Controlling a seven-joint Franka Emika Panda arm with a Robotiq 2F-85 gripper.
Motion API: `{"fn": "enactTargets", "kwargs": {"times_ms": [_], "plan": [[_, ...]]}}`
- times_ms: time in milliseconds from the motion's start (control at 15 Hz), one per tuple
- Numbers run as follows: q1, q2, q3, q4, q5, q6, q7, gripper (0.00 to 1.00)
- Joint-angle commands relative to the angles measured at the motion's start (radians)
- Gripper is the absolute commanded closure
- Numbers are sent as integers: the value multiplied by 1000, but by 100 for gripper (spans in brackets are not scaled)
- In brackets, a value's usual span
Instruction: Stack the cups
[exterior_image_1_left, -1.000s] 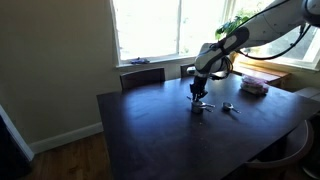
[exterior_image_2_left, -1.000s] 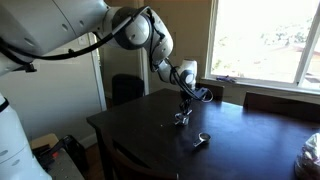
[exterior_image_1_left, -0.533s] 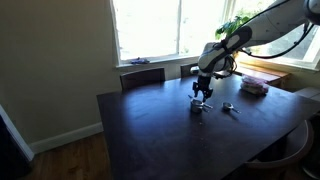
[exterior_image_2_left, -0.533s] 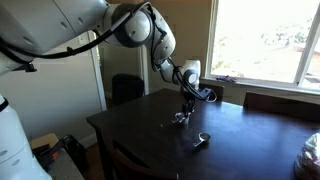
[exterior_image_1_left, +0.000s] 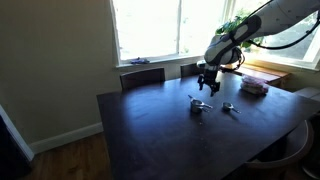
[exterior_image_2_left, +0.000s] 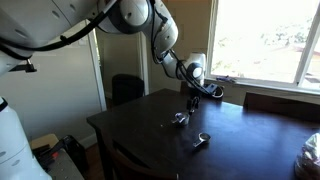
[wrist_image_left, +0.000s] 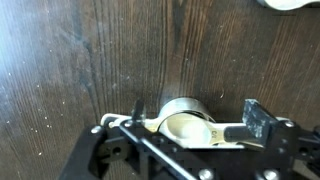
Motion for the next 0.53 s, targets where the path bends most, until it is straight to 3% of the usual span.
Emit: {"fn": "enactTargets", "kwargs": {"times_ms": [0,467], "plan": [[-10,-92,-36,-121,10,-1,2,0],[-54,-137,-77,-258,23,39,17,0]]}}
